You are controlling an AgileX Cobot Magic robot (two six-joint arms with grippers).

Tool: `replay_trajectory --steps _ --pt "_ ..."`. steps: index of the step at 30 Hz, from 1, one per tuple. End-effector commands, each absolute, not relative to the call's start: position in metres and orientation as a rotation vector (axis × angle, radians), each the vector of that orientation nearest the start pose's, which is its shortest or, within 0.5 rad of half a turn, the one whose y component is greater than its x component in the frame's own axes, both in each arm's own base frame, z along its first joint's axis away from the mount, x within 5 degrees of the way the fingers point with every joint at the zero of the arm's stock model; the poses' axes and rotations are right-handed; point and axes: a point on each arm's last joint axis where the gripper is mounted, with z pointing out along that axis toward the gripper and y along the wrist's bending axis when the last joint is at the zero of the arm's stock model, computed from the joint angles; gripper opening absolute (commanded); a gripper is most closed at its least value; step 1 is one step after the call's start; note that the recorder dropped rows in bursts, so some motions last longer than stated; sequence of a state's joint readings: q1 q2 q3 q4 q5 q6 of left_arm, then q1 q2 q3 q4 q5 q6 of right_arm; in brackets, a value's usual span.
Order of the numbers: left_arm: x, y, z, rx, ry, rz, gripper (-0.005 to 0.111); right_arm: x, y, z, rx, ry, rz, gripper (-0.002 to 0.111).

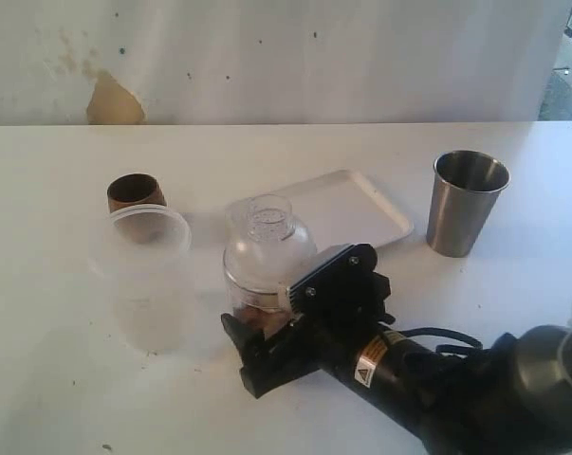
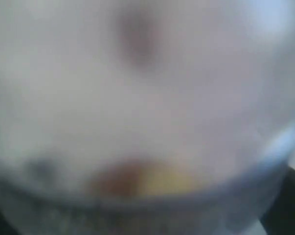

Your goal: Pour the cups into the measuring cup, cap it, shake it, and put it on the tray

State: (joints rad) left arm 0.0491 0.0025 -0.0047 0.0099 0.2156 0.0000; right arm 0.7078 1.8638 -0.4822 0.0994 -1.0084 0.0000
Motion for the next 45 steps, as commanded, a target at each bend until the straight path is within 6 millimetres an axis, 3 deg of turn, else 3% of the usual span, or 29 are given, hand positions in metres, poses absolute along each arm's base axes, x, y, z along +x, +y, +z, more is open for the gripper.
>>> replay_trajectory --steps 1,18,21,26,38,42,45 --pt "0.056 0.003 0.194 -0.036 1.694 0.043 0.0 0.24 0.195 0.124 -0.53 1.757 0.459 0.101" --pt "0.056 0.003 0.194 -0.036 1.694 0.043 0.0 0.243 0.196 0.125 -0.508 1.746 0.457 0.097" --pt "0.056 0.003 0.194 -0.036 1.694 0.043 0.0 0.243 0.196 0.125 -0.512 1.747 0.458 0.075" --pt "0.056 0.003 0.194 -0.036 1.694 0.043 0.0 0.243 0.196 0.125 -0.481 1.757 0.479 0.002" --pt "0.056 0.003 0.194 -0.036 1.694 0.043 0.0 0.245 0.194 0.131 -0.427 1.718 0.474 0.001" --pt "0.056 0.003 0.194 -0.036 1.694 0.043 0.0 0.243 0.198 0.167 -0.473 1.577 0.504 0.0" --pt "0.056 0.003 0.194 -0.036 1.694 0.043 0.0 0.249 0.193 0.205 -0.42 1.564 0.454 0.0"
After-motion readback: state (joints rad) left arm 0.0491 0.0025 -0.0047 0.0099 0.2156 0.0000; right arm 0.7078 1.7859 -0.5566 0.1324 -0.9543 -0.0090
